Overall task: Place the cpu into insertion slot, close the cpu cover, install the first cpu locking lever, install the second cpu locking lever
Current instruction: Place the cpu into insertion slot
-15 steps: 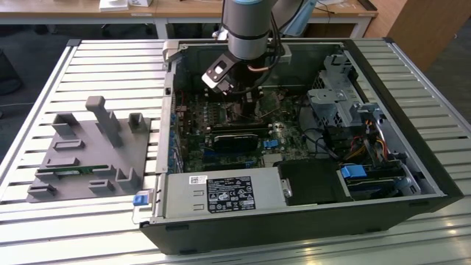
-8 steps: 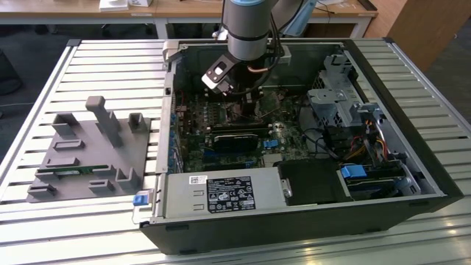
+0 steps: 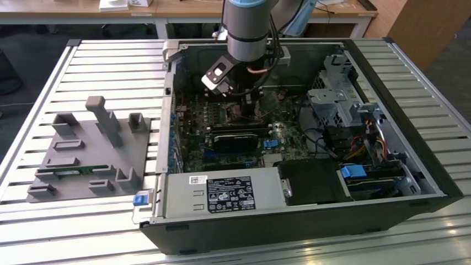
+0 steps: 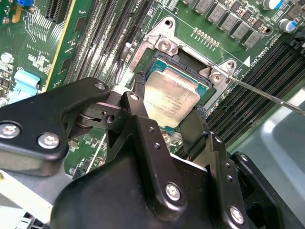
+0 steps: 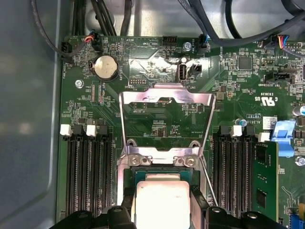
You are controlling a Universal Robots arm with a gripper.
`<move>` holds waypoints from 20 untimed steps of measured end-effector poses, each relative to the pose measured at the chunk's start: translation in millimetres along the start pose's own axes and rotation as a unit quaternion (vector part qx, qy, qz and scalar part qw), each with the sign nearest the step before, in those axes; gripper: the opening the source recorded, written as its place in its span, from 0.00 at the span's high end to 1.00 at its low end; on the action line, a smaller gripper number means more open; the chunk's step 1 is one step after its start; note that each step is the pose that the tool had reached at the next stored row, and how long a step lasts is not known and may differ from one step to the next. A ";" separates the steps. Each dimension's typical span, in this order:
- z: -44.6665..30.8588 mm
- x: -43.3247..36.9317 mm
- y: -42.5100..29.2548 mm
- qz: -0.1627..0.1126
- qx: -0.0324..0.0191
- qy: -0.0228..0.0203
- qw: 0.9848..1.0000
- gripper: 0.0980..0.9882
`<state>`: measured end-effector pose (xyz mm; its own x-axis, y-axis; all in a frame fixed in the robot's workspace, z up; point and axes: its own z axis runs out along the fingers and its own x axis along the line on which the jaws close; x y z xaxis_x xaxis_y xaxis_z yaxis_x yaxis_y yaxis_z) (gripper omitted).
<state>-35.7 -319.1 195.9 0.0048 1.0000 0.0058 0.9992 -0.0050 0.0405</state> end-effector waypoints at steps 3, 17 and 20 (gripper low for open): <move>0.8 0.0 -0.1 0.000 0.000 0.000 1.000 0.50; 0.8 0.0 -0.3 0.000 0.000 0.000 1.000 0.42; 0.8 0.1 -0.4 0.000 0.000 0.000 1.000 0.42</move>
<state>-36.1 -319.1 195.1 0.0051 1.0000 0.0057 0.9992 -0.0053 0.0405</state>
